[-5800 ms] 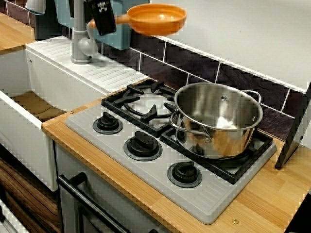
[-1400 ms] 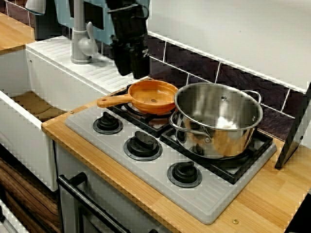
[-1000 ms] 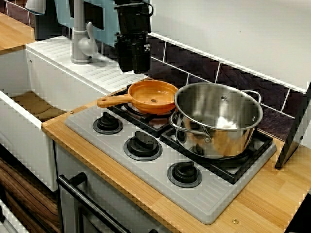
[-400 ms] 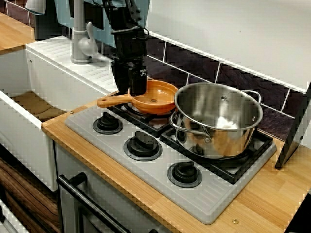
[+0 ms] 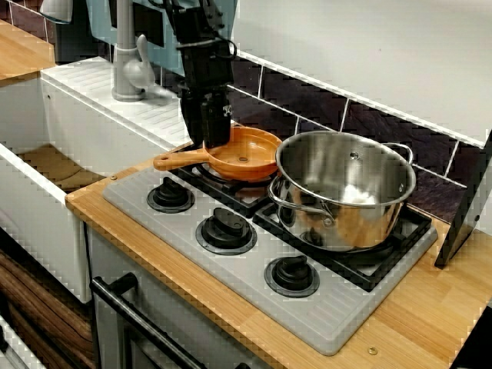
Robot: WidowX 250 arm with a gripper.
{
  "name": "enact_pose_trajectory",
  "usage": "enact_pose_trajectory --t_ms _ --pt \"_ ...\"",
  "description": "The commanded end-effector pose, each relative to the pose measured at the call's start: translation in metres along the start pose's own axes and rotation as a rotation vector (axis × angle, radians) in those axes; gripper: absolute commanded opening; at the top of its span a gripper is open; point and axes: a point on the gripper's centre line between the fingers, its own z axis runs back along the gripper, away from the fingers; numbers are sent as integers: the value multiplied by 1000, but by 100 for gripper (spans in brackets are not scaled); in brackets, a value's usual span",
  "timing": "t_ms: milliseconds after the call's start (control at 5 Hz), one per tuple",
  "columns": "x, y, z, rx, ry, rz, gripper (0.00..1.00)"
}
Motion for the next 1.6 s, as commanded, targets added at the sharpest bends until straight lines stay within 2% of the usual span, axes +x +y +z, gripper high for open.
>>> enact_pose_trajectory --t_ms 0,200,600,800,1000,1400 --pt "-3 -2 22 32 -59 -29 0" --pt "-7 -3 22 48 -69 -33 0" --pt "-12 -8 30 38 -79 -40 0" --pt "-12 -12 43 38 -87 -46 94" --pt "-14 -16 51 28 -99 -55 100" --pt "-14 -23 46 26 -104 -131 100"
